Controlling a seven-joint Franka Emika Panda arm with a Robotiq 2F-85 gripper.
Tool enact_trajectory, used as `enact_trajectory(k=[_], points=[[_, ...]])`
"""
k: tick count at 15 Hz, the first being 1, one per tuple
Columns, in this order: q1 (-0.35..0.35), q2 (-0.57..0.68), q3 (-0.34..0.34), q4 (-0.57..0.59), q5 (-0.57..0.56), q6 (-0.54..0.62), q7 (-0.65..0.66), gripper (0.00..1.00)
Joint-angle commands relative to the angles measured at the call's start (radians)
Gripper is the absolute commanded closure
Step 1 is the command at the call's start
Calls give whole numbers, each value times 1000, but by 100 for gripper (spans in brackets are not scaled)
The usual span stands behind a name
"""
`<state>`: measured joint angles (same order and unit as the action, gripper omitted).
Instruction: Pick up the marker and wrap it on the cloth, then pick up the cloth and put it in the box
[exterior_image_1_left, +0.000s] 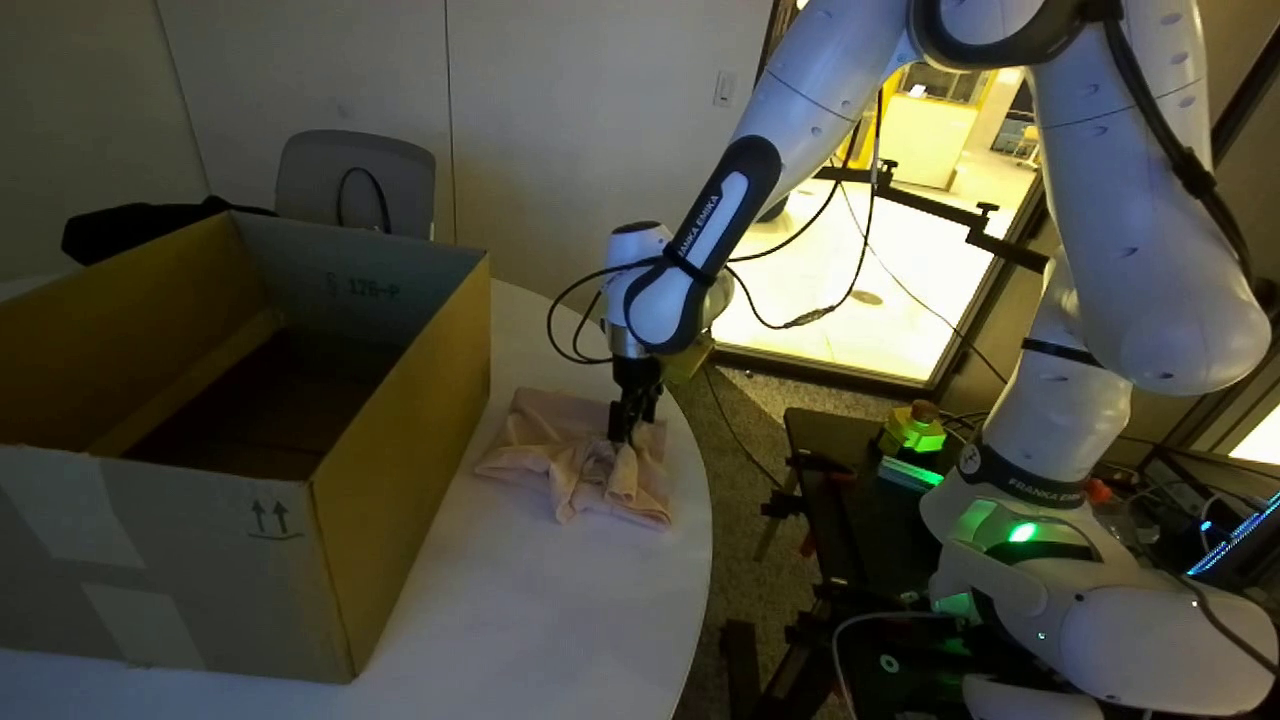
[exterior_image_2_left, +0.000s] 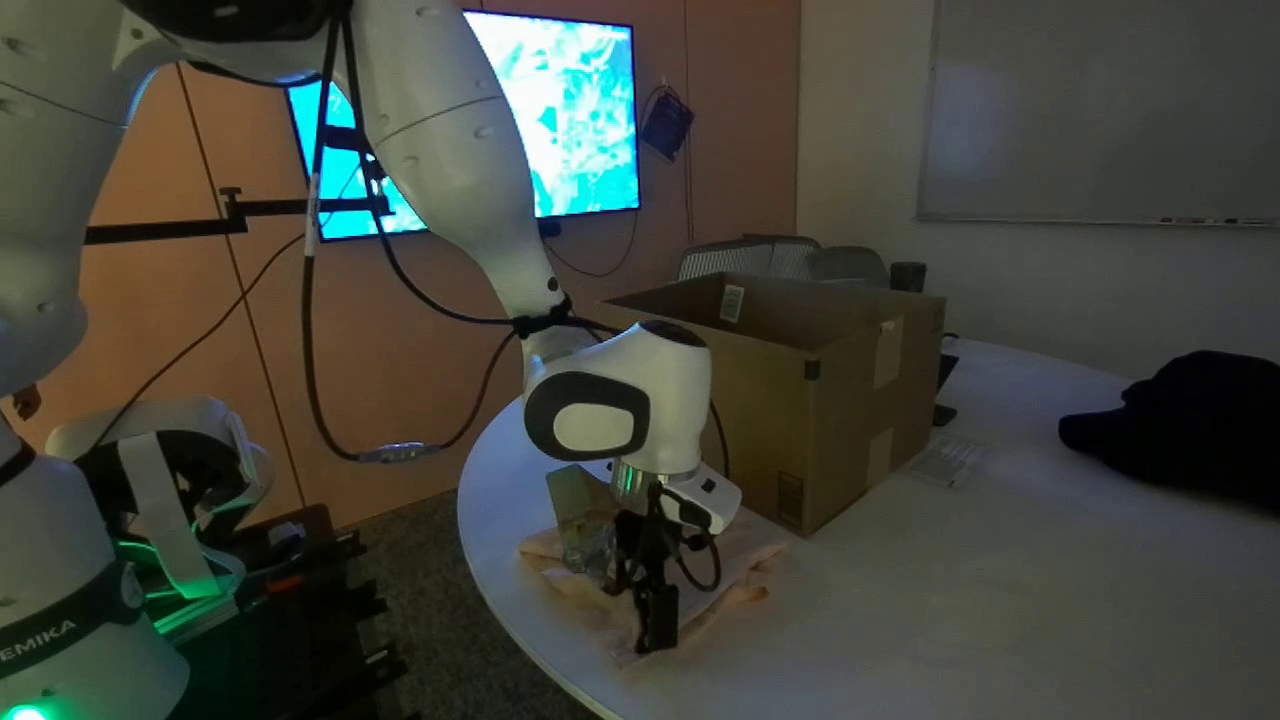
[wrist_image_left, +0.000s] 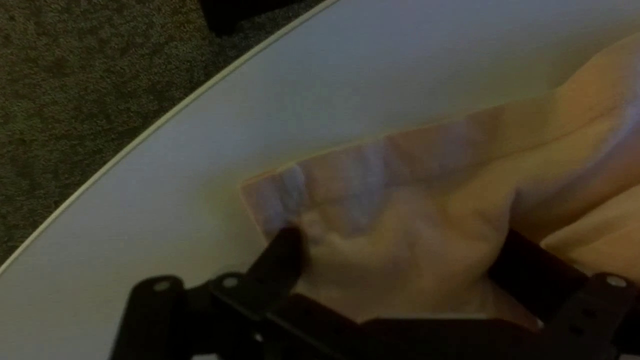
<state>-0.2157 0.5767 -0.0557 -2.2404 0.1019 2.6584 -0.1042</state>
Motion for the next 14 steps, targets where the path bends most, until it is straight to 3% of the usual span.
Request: enact_trajectory(k=[1,2,3,5,11,13,14], points=[[-20,52,13,28,-2,12,-41,0],[-22,56,15,31,0,10,-47,2],[-27,59,21,32,4,9,-56,23],[-32,56,28,31,6,4,-68,32],[-24,1,54,-4,1,18,-104,84],[-20,-28,65,-24,-1,33,-122,96],[-26,-44,78,-36,3,38,-141,96]])
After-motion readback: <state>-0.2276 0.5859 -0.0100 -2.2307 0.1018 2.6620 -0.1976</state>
